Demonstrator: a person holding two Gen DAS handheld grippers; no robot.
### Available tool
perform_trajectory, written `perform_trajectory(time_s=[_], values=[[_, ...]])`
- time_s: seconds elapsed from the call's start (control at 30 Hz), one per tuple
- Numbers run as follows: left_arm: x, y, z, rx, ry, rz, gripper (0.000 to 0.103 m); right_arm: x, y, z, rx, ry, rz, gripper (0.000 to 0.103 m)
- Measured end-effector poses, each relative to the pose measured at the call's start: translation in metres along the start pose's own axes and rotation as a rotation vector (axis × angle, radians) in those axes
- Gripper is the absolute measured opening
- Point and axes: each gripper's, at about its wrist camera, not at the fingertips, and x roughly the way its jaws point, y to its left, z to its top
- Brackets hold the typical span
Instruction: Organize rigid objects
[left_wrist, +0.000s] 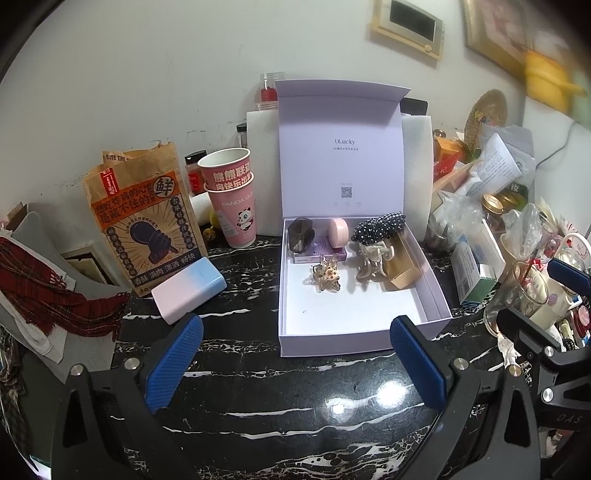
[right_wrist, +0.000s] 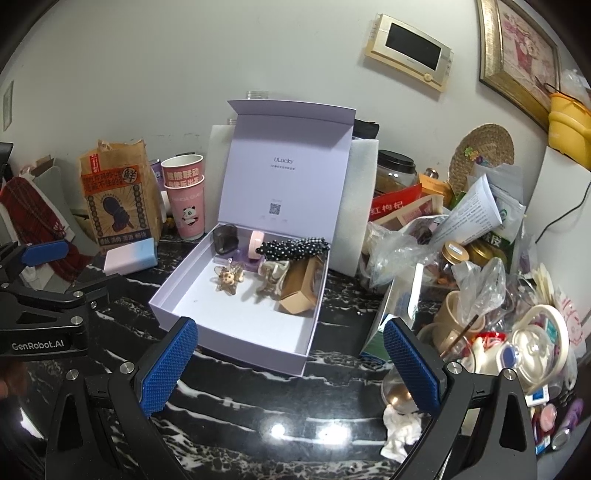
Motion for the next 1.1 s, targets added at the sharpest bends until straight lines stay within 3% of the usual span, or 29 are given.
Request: perform_trajectory(time_s=[1.1], values=[[-0.0004,-0.0056,0.0010,0.015,0.014,-0.011,0.103,0.0011,-0.0056,-0.0001,-0.001,0.006,-0.013,0.102]])
